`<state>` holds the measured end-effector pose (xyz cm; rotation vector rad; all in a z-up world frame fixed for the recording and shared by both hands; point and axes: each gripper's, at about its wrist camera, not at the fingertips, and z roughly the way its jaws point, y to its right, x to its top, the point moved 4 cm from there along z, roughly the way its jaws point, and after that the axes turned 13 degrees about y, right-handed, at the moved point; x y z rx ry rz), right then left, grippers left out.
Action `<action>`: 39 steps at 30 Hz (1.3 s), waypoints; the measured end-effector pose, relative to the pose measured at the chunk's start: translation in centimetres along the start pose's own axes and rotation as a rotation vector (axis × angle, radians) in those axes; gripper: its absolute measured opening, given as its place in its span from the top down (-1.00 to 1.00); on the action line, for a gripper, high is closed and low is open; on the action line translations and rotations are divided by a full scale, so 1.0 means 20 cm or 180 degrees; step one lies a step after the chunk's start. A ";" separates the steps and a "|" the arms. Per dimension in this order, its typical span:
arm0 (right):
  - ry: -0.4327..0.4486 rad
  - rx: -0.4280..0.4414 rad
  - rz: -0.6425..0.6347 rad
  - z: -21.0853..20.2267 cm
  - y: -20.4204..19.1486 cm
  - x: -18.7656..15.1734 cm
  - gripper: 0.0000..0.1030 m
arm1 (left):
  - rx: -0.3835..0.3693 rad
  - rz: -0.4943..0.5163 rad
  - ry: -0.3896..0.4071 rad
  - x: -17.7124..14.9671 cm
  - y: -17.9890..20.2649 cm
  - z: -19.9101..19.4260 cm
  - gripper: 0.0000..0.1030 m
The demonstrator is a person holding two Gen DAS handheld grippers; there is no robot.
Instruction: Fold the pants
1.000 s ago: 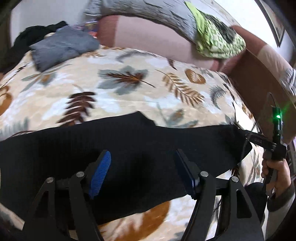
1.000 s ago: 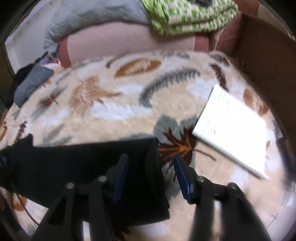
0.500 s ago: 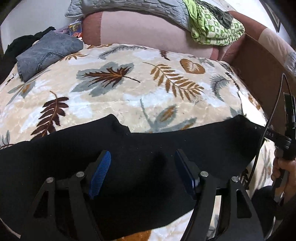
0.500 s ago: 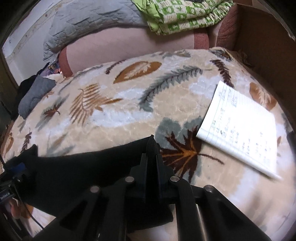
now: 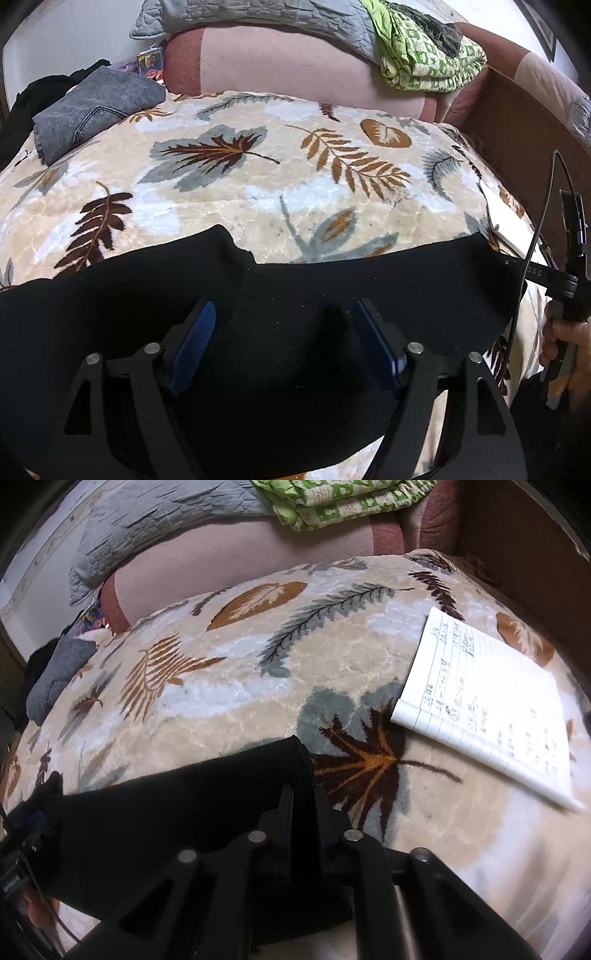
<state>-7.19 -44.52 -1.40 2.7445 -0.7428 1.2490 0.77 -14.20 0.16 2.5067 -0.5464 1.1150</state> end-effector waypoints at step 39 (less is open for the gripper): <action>0.0138 0.0683 0.0409 -0.36 0.14 -0.26 0.01 | -0.0908 0.0397 -0.0289 0.19 0.55 0.21 -0.60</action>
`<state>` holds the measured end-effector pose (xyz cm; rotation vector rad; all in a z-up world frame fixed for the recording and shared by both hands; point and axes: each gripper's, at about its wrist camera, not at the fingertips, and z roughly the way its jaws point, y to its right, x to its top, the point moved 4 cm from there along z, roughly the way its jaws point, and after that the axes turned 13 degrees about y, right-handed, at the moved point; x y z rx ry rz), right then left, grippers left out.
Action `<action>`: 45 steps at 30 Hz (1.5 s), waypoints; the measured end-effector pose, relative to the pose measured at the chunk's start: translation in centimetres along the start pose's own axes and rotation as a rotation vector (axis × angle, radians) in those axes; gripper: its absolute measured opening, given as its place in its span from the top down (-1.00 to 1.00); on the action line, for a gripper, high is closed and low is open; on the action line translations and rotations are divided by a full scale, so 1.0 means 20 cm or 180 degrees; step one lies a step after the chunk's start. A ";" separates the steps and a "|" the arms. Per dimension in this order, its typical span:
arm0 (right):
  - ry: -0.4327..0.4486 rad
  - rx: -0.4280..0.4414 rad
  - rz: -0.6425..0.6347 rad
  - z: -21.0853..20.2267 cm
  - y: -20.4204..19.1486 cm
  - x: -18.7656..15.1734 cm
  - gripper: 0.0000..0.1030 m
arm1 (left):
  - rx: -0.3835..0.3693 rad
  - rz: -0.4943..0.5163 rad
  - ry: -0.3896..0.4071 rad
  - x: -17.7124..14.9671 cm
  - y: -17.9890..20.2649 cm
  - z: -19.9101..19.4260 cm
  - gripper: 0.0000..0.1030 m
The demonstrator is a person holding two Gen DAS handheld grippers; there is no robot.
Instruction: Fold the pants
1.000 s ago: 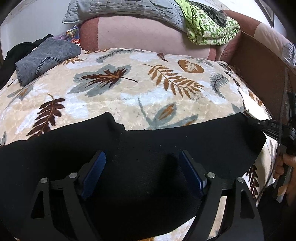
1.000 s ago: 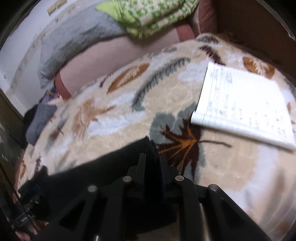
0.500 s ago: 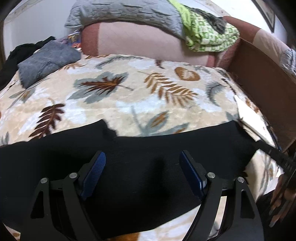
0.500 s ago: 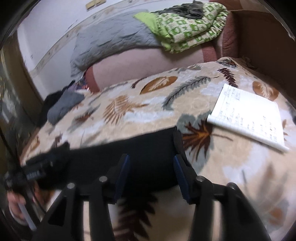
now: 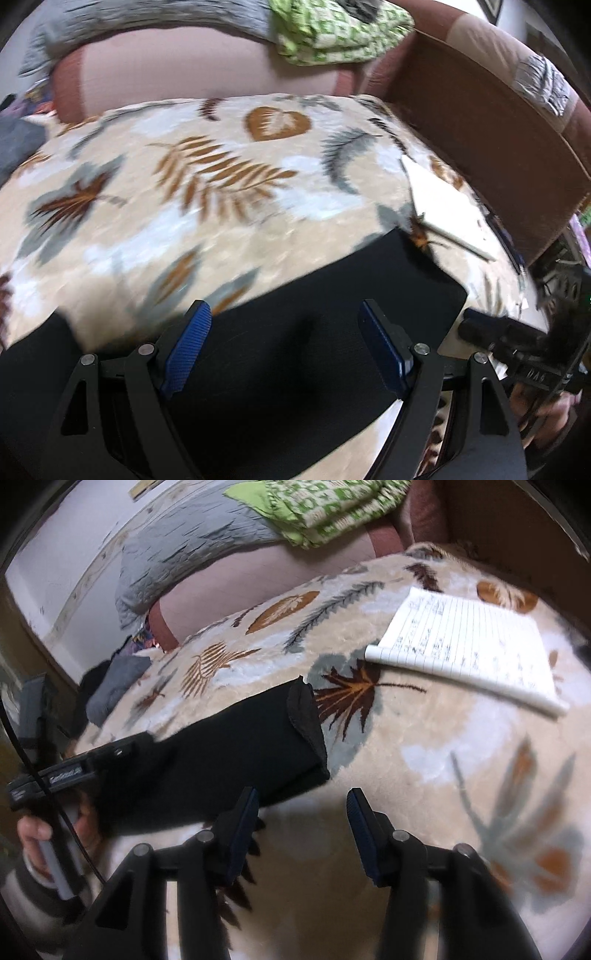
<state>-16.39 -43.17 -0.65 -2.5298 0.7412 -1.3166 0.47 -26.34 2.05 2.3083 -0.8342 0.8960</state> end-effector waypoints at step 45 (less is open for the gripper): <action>0.0632 0.0886 -0.0495 -0.13 -0.63 0.21 0.83 | -0.1037 0.0432 0.0128 0.41 0.26 -0.04 0.86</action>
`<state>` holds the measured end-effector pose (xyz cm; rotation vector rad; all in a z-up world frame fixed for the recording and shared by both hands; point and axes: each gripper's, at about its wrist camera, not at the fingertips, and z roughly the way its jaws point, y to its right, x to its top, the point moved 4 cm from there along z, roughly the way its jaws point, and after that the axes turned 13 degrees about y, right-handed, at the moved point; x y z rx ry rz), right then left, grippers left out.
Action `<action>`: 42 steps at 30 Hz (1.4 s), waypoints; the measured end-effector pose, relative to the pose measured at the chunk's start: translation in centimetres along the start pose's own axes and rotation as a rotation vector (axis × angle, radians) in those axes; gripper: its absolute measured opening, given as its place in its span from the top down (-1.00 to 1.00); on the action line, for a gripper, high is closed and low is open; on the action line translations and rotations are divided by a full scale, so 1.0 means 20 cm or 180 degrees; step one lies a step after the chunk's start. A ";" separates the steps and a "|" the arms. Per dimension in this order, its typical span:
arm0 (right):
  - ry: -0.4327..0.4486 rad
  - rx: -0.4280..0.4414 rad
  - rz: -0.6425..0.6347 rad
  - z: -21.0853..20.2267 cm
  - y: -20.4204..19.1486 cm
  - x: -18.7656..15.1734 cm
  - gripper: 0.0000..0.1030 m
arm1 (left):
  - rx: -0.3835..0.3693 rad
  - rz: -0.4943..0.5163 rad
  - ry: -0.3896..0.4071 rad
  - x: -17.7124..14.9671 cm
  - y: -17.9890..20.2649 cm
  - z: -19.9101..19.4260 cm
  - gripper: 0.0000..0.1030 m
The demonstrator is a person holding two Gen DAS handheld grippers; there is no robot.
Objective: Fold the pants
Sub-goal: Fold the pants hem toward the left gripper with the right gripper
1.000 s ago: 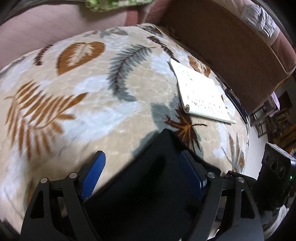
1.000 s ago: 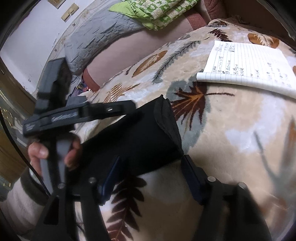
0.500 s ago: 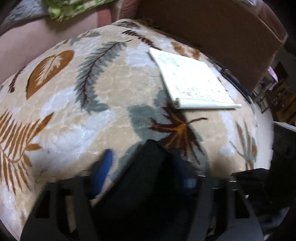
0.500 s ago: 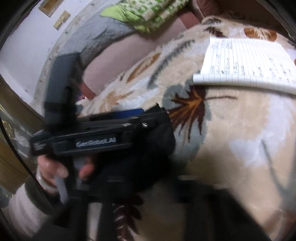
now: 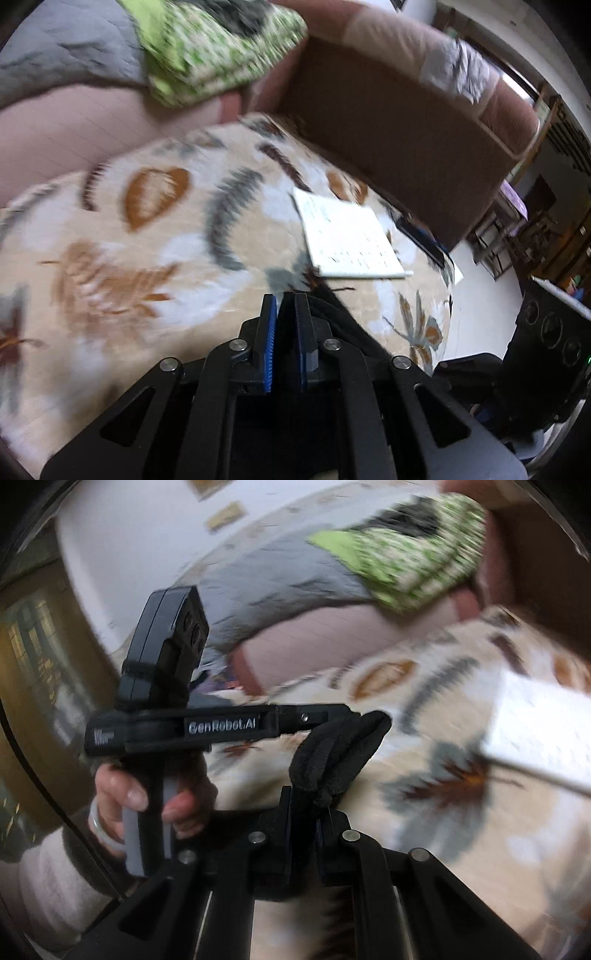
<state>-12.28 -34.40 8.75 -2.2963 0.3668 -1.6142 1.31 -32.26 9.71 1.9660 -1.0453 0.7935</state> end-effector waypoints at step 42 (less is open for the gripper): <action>-0.0997 0.0238 -0.0078 0.58 -0.24 -0.43 0.62 | 0.1633 -0.1010 -0.0285 -0.80 -0.57 -0.67 0.64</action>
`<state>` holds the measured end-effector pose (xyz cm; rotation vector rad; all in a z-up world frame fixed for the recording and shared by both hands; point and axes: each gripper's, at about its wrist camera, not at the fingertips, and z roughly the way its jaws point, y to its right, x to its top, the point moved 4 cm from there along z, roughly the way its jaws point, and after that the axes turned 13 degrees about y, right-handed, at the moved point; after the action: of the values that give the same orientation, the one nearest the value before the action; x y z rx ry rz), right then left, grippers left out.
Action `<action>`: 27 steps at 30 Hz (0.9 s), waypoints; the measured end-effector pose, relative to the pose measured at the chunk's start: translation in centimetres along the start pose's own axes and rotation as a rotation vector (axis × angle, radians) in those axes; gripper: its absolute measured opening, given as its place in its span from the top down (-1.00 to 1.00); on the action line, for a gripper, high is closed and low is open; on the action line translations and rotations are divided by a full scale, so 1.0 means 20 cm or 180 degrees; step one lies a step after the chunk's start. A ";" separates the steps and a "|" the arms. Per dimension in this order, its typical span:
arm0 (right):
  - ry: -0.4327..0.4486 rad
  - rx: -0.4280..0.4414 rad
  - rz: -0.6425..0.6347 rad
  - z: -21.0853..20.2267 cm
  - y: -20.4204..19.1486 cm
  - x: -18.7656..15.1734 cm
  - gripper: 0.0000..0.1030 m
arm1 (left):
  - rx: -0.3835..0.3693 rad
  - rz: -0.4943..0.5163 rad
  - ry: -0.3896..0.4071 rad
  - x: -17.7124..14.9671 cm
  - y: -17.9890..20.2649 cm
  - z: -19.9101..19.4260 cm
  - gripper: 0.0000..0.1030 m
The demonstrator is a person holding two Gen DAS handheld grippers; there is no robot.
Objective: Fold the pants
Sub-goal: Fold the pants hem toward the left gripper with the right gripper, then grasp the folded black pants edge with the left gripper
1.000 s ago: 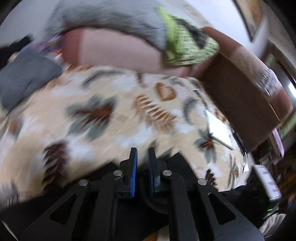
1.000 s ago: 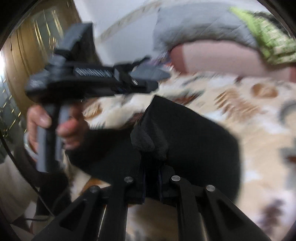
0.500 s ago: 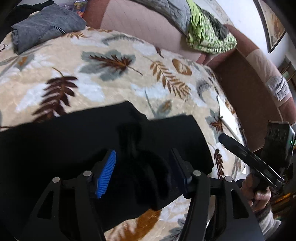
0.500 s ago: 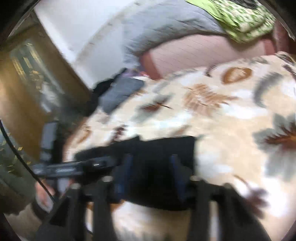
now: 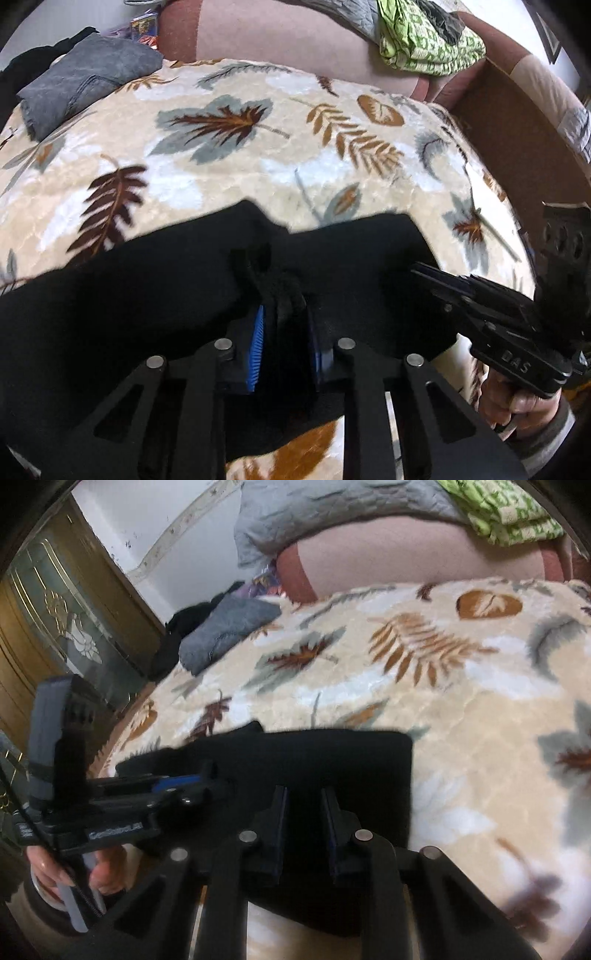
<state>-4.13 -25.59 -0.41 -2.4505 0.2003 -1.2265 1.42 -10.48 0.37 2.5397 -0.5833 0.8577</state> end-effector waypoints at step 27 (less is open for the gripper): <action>-0.0016 0.0103 -0.0697 0.14 -0.48 -0.05 0.50 | 0.0910 -0.0762 0.0686 -0.20 -0.46 -0.48 -0.16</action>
<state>-3.03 -15.68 1.18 -2.4985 -0.0917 -1.3004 -1.49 2.97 2.66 2.6442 -0.0910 1.1741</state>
